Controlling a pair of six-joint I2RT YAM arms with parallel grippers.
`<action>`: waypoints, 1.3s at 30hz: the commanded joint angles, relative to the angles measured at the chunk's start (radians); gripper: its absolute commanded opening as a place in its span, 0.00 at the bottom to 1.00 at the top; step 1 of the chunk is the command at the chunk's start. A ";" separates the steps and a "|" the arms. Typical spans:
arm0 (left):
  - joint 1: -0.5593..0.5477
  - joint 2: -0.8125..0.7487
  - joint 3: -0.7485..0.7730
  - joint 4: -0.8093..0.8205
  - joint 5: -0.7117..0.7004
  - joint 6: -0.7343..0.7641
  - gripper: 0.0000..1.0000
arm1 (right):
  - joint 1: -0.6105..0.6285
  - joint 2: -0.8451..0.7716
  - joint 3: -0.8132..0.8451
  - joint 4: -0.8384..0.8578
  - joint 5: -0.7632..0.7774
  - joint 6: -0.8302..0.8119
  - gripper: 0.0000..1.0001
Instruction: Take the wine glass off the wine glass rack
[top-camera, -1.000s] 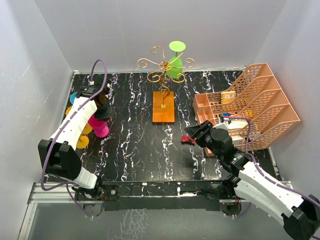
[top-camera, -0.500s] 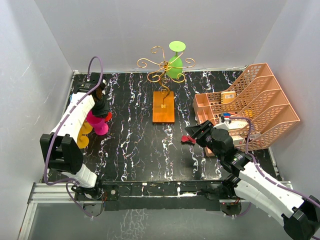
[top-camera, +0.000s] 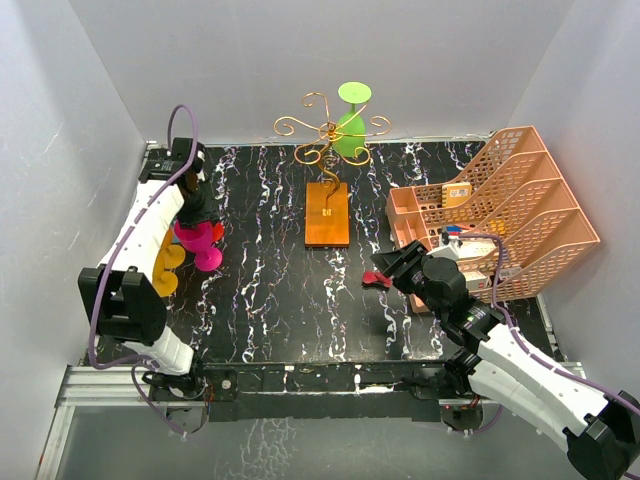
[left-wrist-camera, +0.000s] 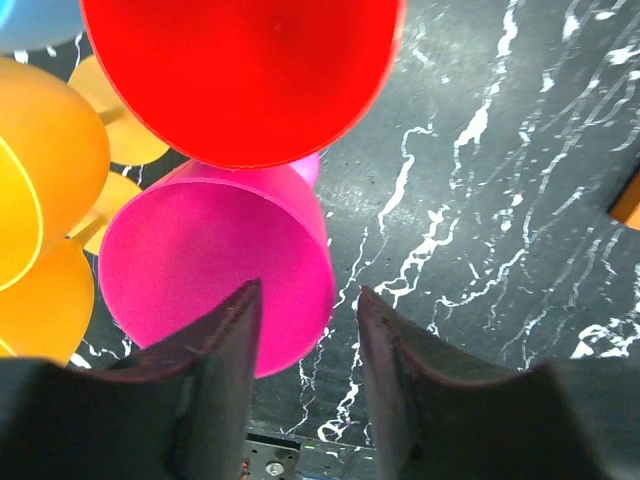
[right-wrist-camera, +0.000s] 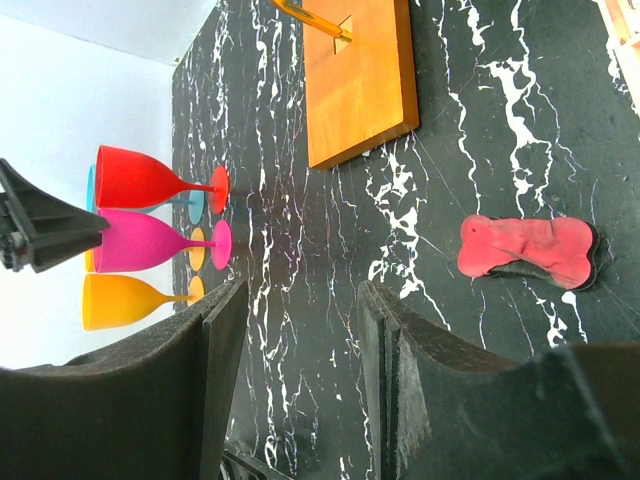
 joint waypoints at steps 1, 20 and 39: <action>0.004 -0.149 0.067 0.009 0.125 -0.012 0.57 | 0.003 -0.009 0.053 0.021 0.046 -0.033 0.52; -0.307 -0.508 -0.535 0.564 0.456 -0.241 0.91 | 0.004 0.033 0.262 -0.097 0.260 -0.483 0.54; -0.349 -0.587 -0.534 0.519 0.288 -0.058 0.92 | -0.269 0.607 0.984 -0.119 -0.029 -0.716 0.55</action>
